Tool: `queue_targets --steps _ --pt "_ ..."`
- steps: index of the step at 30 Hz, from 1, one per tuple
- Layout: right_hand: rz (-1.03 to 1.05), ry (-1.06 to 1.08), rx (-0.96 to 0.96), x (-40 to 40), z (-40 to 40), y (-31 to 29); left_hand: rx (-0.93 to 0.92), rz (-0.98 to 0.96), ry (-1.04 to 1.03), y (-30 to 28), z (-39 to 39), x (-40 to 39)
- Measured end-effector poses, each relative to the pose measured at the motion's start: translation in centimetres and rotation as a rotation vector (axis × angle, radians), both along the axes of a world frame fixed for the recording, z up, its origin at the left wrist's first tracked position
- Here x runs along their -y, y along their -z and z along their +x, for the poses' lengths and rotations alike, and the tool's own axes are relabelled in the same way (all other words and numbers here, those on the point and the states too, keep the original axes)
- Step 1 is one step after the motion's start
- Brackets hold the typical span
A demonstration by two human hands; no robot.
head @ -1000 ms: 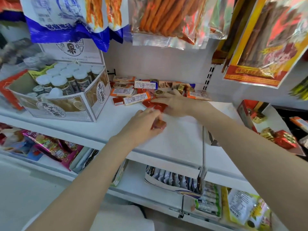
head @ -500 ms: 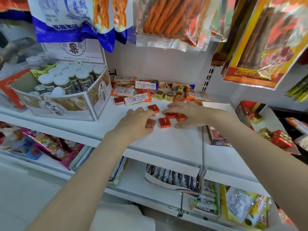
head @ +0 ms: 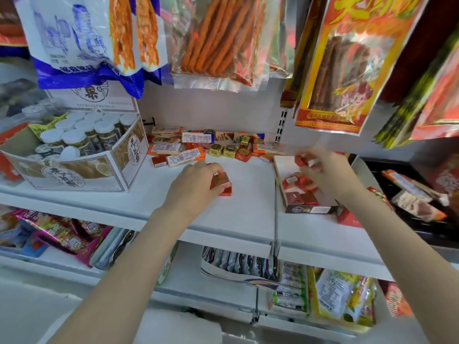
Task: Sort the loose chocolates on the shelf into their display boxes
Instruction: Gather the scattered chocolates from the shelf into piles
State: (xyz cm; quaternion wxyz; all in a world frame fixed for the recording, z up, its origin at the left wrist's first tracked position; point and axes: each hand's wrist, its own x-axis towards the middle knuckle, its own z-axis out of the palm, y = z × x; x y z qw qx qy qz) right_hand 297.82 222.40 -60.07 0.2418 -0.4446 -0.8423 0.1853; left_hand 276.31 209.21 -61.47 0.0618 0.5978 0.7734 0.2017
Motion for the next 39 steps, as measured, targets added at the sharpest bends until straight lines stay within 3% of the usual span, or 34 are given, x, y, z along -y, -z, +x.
queue_targets --steps 3,9,15,19,24,28,33,39 --pt "-0.065 -0.012 0.091 -0.4 1.1 0.9 0.016 0.049 0.044 -0.6 2.0 -0.6" --pt "-0.033 0.045 -0.026 -0.7 2.9 -0.4 0.062 0.1 0.199 -1.0 6.7 -3.1" --pt "-0.088 0.044 0.017 -0.5 4.8 0.0 0.062 0.029 0.304 0.2 10.6 -6.7" --pt "-0.099 0.018 0.001 0.0 5.1 -0.1 0.165 0.026 0.28 0.8 11.1 -7.3" --pt "-0.094 0.005 0.01 0.4 4.2 -0.4 0.118 0.094 0.136 0.5 8.2 -5.8" --pt "-0.088 -0.08 0.055 1.1 1.3 0.2 -0.067 -0.097 -0.043 1.6 3.2 -3.2" --pt "-0.084 -0.193 0.076 2.0 -3.6 1.3 0.018 -0.13 -0.003 2.2 -0.5 -0.5" --pt "-0.057 -0.278 0.241 -0.8 -9.8 3.3 0.031 -0.202 0.021 1.9 -2.7 -1.3"
